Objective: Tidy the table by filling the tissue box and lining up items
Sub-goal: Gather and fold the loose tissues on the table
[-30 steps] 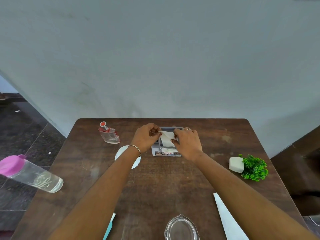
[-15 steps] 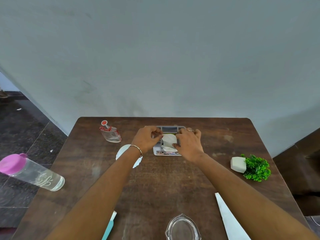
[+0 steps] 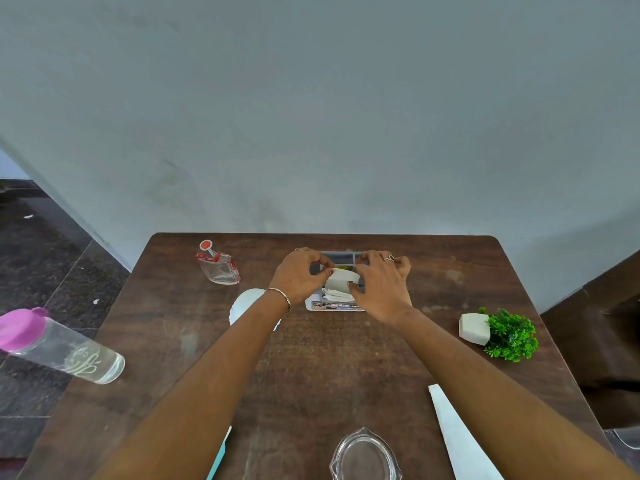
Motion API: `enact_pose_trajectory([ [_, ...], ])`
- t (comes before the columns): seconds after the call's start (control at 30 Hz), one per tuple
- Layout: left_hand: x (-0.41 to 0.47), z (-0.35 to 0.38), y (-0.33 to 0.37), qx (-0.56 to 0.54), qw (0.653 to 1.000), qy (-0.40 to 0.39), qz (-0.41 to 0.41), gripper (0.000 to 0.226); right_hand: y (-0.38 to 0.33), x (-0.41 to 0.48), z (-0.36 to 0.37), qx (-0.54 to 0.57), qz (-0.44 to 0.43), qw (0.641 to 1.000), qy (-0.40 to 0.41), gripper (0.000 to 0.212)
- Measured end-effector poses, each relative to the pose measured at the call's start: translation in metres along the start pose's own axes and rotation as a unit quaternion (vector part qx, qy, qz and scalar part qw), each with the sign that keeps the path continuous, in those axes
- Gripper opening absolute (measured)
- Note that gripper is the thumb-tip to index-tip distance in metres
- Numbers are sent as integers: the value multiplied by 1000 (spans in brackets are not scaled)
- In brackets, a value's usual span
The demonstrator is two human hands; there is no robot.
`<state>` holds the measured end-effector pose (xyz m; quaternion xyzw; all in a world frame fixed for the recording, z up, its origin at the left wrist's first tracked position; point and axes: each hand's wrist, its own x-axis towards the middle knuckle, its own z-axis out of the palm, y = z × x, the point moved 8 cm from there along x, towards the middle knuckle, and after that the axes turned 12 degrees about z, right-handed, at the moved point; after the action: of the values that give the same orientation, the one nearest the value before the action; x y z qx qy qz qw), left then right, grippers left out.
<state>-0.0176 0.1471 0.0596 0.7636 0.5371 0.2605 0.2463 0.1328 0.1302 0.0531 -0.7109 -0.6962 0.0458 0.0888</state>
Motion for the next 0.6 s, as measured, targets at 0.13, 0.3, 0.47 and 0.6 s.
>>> enact_pose_trajectory([
  [0.13, -1, -1, -3, 3, 1000, -5, -10, 24, -3, 1, 1, -12, -14, 1000, -1, 25],
  [0.3, -4, 3, -6, 15, 999, -28, -11, 23, -10, -1, 11, -32, -56, 997, -37, 21],
  [0.47, -5, 5, -9, 22, 999, -33, -16, 22, -11, -2, 10, -54, -61, 997, -16, 22],
  [0.6, -5, 4, -10, 21, 999, -16, -18, 24, -11, -3, 9, -60, -57, 996, -23, 25],
])
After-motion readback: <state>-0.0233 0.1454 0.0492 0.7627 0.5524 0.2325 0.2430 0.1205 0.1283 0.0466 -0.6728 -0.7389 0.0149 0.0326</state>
